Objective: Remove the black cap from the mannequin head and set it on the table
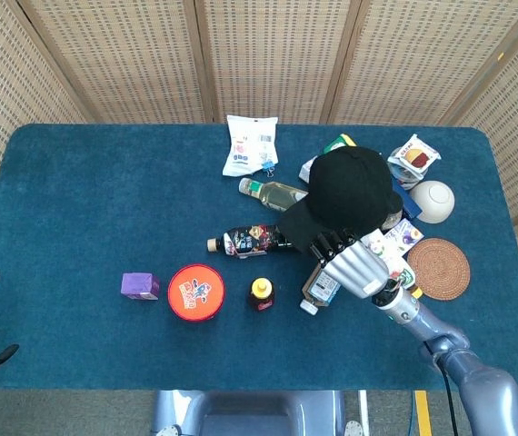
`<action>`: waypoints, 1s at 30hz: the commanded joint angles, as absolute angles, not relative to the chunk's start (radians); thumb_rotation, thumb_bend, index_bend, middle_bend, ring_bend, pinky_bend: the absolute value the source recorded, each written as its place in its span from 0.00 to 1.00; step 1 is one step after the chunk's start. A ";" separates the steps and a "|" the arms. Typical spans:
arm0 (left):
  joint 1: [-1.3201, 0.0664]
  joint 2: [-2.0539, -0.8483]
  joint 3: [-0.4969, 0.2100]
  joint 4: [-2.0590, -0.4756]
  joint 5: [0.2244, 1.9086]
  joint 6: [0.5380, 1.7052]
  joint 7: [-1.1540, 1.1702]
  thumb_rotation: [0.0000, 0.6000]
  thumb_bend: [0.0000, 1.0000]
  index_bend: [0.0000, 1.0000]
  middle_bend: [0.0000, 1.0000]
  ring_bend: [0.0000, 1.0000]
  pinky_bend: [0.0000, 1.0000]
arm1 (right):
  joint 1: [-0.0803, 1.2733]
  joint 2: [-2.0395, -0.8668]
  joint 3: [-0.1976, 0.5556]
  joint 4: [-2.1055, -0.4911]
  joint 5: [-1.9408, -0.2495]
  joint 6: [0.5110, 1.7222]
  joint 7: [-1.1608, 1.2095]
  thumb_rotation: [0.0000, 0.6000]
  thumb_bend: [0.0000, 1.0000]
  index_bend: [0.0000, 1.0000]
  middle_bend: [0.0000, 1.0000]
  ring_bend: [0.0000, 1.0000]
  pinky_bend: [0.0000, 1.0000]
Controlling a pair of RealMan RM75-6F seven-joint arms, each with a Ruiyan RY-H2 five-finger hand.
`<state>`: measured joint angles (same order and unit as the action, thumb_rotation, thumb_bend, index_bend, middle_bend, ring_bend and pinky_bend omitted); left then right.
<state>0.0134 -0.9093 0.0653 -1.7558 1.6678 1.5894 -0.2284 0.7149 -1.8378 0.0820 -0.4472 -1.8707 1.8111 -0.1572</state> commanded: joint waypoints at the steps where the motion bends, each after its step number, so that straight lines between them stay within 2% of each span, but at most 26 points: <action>1: 0.013 -0.908 0.067 -1.755 1.668 1.587 -0.230 1.00 0.12 0.00 0.00 0.00 0.13 | 0.732 -1.835 0.094 -0.455 -1.852 1.808 -0.158 1.00 0.53 0.62 0.71 0.76 0.90; 30: -0.004 -0.893 0.070 -1.759 1.660 1.551 -0.231 1.00 0.12 0.00 0.00 0.00 0.13 | 0.882 -1.731 0.240 -0.524 -1.636 1.634 -0.205 1.00 0.54 0.63 0.71 0.77 0.92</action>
